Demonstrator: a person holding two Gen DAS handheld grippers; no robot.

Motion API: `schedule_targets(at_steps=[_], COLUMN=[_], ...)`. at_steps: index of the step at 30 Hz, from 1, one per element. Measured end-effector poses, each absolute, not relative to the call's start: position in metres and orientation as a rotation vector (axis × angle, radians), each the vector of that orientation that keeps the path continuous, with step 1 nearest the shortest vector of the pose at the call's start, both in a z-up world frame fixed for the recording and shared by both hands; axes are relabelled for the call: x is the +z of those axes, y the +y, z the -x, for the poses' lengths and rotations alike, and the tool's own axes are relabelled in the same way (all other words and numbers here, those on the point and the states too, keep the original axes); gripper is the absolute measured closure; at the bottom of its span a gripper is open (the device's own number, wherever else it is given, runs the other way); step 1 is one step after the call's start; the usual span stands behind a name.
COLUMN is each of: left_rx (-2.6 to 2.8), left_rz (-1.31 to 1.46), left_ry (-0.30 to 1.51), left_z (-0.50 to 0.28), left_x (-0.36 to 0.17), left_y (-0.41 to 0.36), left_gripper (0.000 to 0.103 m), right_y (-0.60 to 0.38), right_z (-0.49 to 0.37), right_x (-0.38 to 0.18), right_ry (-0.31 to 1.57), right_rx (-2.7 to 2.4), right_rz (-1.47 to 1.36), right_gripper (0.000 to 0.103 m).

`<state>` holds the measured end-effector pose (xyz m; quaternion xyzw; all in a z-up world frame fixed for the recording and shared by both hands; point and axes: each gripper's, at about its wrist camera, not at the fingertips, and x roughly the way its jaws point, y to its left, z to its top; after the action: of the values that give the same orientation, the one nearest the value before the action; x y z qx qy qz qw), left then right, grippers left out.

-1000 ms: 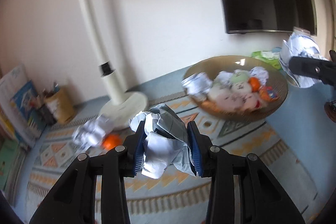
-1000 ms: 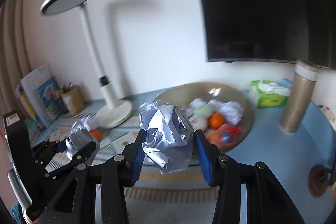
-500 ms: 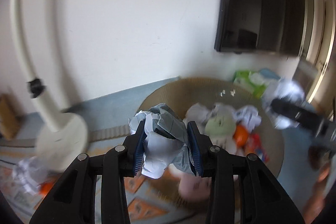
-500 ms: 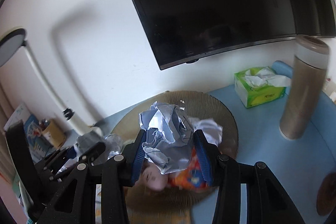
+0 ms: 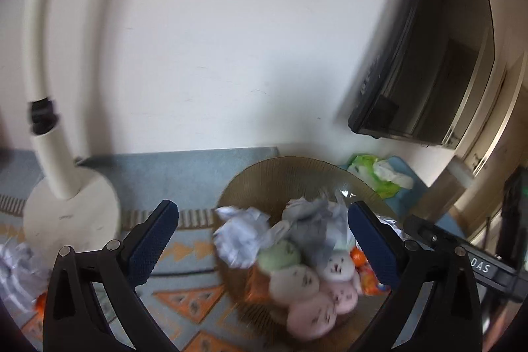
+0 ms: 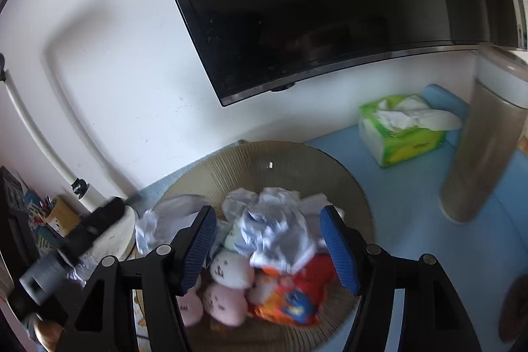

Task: Organize objects
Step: 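Carry both paper balls over the amber bowl and open both tools, then return both open tools to the rug toward the mandarin and paper balls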

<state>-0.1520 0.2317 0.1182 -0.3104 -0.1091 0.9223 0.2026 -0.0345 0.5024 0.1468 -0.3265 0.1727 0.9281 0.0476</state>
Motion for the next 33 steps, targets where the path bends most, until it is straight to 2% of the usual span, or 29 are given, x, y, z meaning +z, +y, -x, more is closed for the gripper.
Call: schedule_targets(at_steps=[6,11,14,20,27,31,32,33], left_rx=[2.643,2.760,2.841,2.959,2.946,2.975,2.972,2.973], left_rz=[0.838,0.851,0.928,1.048,1.088,1.084,1.080,1.085], left_ry=[-0.339,-0.389,-0.381,-0.254,-0.379,-0.379,-0.372,-0.364], left_z=[0.105,0.047,0.019,-0.018,-0.021,-0.024,-0.024,-0.024], left_x=[0.132,0.135,0.121,0.067,0.033,0.031,0.031,0.031], left_y=[0.168,0.106,0.072,0.023,-0.001,0.000,0.001,0.002], left_gripper=[0.001,0.001,0.001,0.001,0.001,0.001,0.001,0.001], right_y=[0.477,0.413,0.365,0.286,0.245,0.240,0.240,0.240], right_z=[-0.002,-0.033,-0.045,-0.050,-0.049,-0.047,-0.048,-0.048], right_x=[0.154,0.153,0.144,0.098,0.059,0.047,0.047,0.048], right_ry=[0.506,0.439,0.398,0.323,0.149,0.076,0.062,0.055], right_rx=[2.870,2.982,3.044,3.058,3.057,3.013,3.014,3.016], right_rz=[1.006,1.074,1.146,1.298,1.291,1.295,1.274,1.260], right_gripper=[0.039,0.038,0.037,0.037,0.037,0.034,0.032,0.024])
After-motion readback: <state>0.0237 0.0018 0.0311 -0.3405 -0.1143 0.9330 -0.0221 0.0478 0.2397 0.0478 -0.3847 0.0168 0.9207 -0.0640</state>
